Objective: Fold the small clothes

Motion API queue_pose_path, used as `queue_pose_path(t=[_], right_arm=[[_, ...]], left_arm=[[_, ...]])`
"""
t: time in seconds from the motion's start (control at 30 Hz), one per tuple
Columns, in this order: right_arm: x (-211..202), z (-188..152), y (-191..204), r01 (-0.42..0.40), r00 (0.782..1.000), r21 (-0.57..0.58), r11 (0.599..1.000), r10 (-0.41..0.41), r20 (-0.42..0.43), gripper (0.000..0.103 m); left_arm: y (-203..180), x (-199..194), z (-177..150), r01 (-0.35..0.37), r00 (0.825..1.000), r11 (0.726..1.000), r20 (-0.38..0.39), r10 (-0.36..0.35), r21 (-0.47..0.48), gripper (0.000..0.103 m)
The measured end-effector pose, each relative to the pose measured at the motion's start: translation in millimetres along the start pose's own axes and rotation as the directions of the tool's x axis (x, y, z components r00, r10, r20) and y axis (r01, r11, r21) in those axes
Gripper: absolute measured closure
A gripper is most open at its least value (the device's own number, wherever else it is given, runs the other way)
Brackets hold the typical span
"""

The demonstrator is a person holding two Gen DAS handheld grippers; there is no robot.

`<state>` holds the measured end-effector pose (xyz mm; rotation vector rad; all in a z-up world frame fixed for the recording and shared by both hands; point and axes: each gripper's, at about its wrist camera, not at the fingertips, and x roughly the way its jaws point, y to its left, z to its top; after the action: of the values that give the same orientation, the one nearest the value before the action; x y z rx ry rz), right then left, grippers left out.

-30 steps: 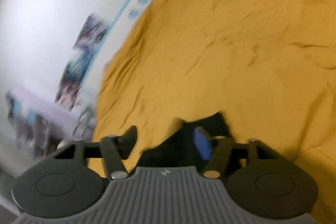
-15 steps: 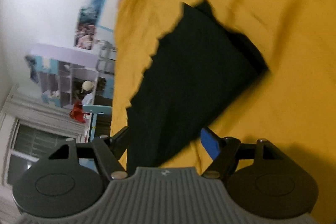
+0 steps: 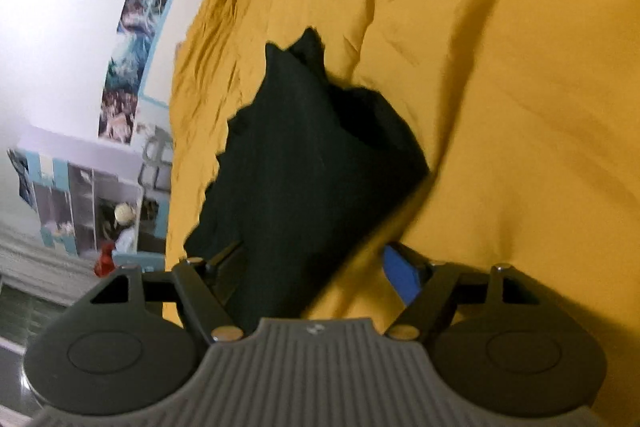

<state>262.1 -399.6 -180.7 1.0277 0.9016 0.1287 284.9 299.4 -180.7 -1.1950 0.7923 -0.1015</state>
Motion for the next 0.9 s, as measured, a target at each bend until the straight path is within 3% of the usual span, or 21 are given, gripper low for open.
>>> queue_pose_path(t=[0.23, 0.3, 0.37, 0.4, 0.43, 0.5, 0.67, 0.9], right_arm=[[34, 11, 4, -0.036, 0.998, 0.046, 0.998, 0.034, 0.051, 0.03], [37, 12, 5, -0.045, 0.996, 0.064, 0.997, 0.039, 0.081, 0.034], [40, 12, 7, -0.026, 0.994, 0.071, 0.997, 0.018, 0.105, 0.055], [42, 13, 8, -0.01, 0.994, 0.072, 0.997, 0.002, 0.109, 0.079], [43, 14, 8, 0.01, 0.995, 0.071, 0.997, -0.017, 0.1, 0.089], [45, 17, 9, 0.028, 0.996, 0.062, 0.998, -0.034, 0.088, 0.096], [33, 25, 33, 0.039, 0.997, 0.009, 0.999, -0.039, 0.073, 0.101], [-9, 33, 81, 0.013, 0.999, -0.055, 0.998, -0.011, 0.045, 0.102]], left_arm=[[14, 24, 11, 0.087, 0.996, 0.99, 0.039, -0.083, -0.112, 0.047], [13, 26, 12, 0.1, 0.994, 0.988, 0.055, -0.094, -0.116, 0.053], [10, 26, 11, 0.082, 0.995, 0.99, 0.067, -0.075, -0.112, 0.087], [10, 27, 12, 0.082, 0.995, 0.99, 0.069, -0.074, -0.115, 0.088], [10, 25, 11, 0.087, 0.994, 0.989, 0.079, -0.078, -0.122, 0.092], [7, 21, 9, 0.082, 0.993, 0.989, 0.09, -0.07, -0.126, 0.094], [-22, 12, 15, 0.074, 0.994, 0.996, 0.089, -0.07, -0.045, 0.095], [-77, -27, 8, 0.117, 0.989, 0.991, 0.084, -0.122, 0.068, 0.095]])
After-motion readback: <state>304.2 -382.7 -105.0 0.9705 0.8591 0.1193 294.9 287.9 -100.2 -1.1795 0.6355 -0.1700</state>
